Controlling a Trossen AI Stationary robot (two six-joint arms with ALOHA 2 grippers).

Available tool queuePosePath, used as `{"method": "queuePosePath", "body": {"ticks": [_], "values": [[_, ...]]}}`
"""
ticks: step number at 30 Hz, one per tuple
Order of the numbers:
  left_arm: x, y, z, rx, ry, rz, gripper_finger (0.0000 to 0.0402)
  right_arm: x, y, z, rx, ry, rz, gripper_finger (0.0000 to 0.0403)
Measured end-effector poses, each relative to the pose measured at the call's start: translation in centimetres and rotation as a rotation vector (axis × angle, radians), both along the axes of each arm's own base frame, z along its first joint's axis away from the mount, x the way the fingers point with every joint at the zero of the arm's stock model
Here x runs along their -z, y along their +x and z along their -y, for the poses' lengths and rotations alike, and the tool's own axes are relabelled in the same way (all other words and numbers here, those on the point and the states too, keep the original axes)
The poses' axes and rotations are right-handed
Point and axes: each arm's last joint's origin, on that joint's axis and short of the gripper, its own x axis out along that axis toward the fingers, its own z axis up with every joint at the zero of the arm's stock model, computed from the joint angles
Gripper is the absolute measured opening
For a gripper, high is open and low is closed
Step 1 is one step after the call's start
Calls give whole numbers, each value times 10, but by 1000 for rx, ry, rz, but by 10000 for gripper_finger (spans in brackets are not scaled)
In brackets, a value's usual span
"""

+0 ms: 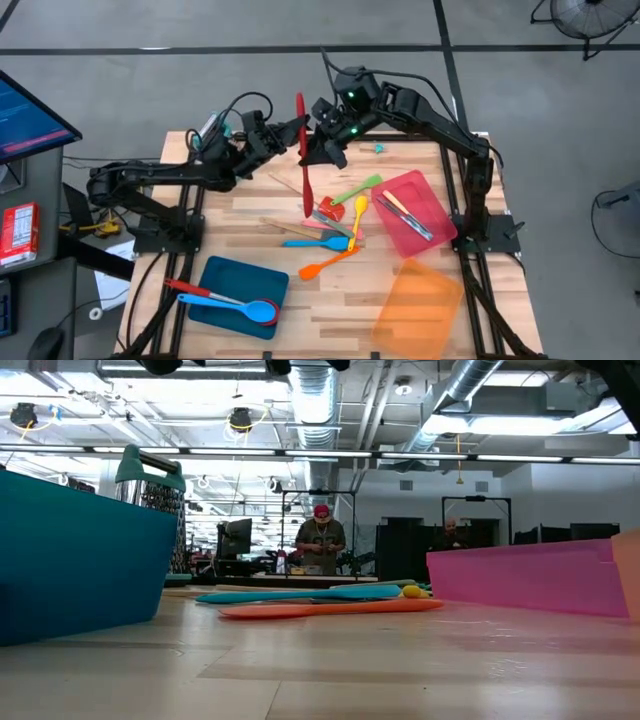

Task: Pick & Place Kitchen Items
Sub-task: Put the red serving spoon into the blue bin

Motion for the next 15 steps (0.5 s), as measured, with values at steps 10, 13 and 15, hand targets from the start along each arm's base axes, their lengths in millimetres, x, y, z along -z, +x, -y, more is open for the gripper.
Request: {"method": "queuePosePath", "body": {"ticks": [10, 13, 15], "values": [[-1, 0, 1, 4, 52, -11, 63, 2, -1, 3, 16, 15, -19, 32], [0, 0, 1, 6, 49, -15, 64, 2, -1, 3, 19, 14, -26, 33], [0, 0, 1, 7, 48, -14, 65, 2, -1, 2, 18, 10, -25, 33]]}}
